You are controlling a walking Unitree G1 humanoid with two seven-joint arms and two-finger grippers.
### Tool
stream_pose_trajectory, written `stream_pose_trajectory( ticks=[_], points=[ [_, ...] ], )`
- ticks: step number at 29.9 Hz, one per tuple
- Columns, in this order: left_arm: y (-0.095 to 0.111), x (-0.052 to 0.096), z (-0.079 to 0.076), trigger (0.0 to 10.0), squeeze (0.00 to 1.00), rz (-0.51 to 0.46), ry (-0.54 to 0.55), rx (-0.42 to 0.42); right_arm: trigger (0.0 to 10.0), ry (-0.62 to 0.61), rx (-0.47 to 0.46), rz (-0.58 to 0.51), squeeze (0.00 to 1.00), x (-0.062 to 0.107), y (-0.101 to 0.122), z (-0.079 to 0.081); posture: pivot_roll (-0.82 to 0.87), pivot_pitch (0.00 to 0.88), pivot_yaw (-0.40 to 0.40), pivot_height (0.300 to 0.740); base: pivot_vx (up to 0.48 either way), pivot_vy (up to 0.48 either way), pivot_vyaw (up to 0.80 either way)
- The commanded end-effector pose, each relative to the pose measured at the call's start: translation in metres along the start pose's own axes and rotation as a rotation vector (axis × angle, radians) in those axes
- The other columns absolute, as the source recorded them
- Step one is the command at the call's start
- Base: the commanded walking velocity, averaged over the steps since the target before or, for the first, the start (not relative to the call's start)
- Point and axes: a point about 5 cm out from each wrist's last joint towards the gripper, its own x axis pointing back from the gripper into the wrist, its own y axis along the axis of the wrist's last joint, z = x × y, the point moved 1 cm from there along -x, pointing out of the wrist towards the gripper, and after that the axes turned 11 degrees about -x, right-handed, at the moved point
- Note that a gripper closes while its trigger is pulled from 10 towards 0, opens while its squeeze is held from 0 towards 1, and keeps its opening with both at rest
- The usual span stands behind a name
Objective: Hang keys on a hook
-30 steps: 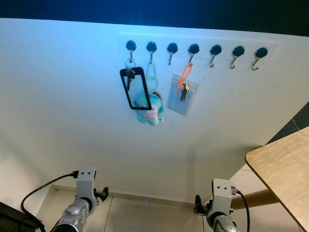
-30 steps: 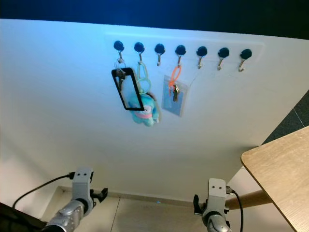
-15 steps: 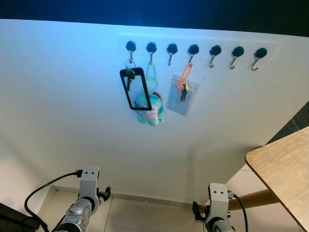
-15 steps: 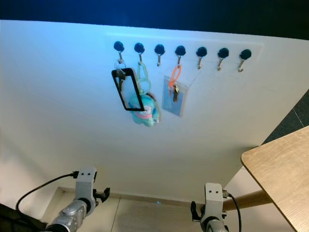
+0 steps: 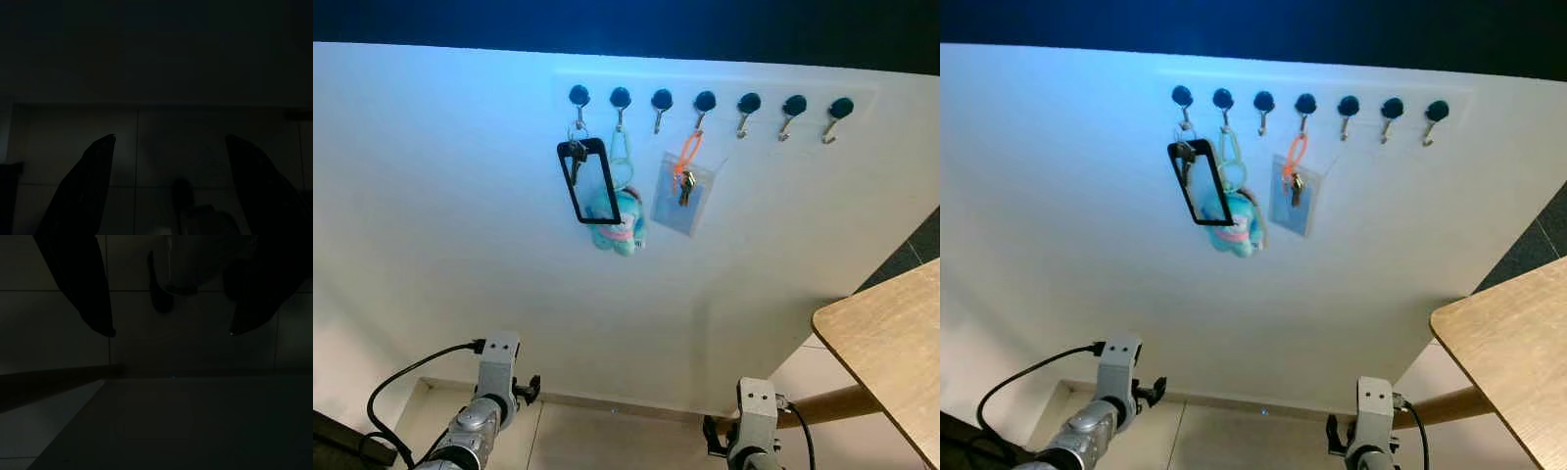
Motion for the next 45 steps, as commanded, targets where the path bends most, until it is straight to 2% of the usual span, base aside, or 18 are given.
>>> stream_pose_trajectory(
  ticks=[1, 6, 10, 14, 16, 20, 25, 28, 31, 34, 39, 45],
  points=[
    [-0.009, 0.001, -0.006, 10.0, 0.00, 0.034, -0.015, 0.010, 10.0, -0.003, 0.003, 0.016, 0.00, 0.001, -0.003, 0.000, 0.04, 0.007, 0.020, 0.740, 0.000, 0.000, 0.00],
    [-0.011, 0.001, -0.010, 10.0, 0.00, 0.026, -0.008, 0.040, 10.0, 0.027, 0.068, 0.008, 0.00, -0.002, 0.003, 0.003, 0.04, 0.002, -0.017, 0.740, 0.000, 0.000, 0.00],
    [-0.013, 0.002, -0.007, 10.0, 0.00, 0.035, 0.020, 0.061, 10.0, 0.046, 0.114, 0.022, 0.00, -0.003, 0.003, 0.007, 0.04, 0.012, -0.010, 0.740, 0.000, 0.000, 0.00],
    [-0.012, 0.002, -0.011, 10.0, 0.00, 0.030, -0.011, 0.036, 10.0, 0.050, 0.102, -0.016, 0.00, -0.005, 0.013, 0.008, 0.03, 0.017, -0.020, 0.740, 0.000, 0.000, 0.00],
    [-0.011, 0.001, -0.010, 10.0, 0.00, 0.023, 0.007, 0.052, 10.0, 0.062, 0.125, -0.003, 0.00, -0.005, 0.012, 0.008, 0.04, 0.010, -0.047, 0.740, 0.000, 0.000, 0.00],
    [-0.013, 0.002, -0.007, 10.0, 0.00, 0.031, 0.042, 0.079, 10.0, 0.077, 0.168, 0.020, 0.00, -0.005, 0.009, 0.009, 0.03, 0.017, -0.037, 0.740, 0.000, 0.000, 0.00],
    [-0.014, 0.002, -0.012, 10.0, 0.00, 0.030, 0.005, 0.049, 10.0, 0.058, 0.138, 0.000, 0.00, -0.005, 0.012, 0.005, 0.03, 0.022, -0.036, 0.740, 0.000, 0.000, 0.00],
    [-0.013, 0.002, -0.013, 10.0, 0.00, 0.025, 0.016, 0.066, 10.0, 0.048, 0.162, 0.040, 0.00, -0.001, 0.001, -0.001, 0.02, 0.023, -0.032, 0.740, 0.000, 0.000, 0.00],
    [-0.015, 0.002, -0.013, 10.0, 0.00, 0.037, 0.018, 0.065, 10.0, 0.046, 0.164, 0.043, 0.00, -0.001, 0.001, -0.002, 0.01, 0.023, -0.020, 0.740, 0.000, 0.000, 0.00],
    [-0.014, 0.001, -0.019, 10.0, 0.00, 0.033, -0.018, 0.031, 10.0, 0.034, 0.128, 0.017, 0.00, -0.001, 0.004, -0.005, 0.03, 0.023, -0.032, 0.740, 0.000, 0.000, 0.00],
    [-0.015, 0.002, -0.015, 10.0, 0.00, 0.036, 0.009, 0.052, 10.0, 0.034, 0.144, 0.046, 0.00, 0.001, -0.003, -0.004, 0.02, 0.023, -0.019, 0.740, 0.000, 0.000, 0.00],
    [-0.017, 0.002, -0.017, 10.0, 0.00, 0.042, -0.012, 0.035, 10.0, 0.024, 0.107, 0.019, 0.00, -0.001, 0.002, -0.004, 0.03, 0.015, -0.023, 0.740, 0.000, 0.000, 0.00]
  ],
)
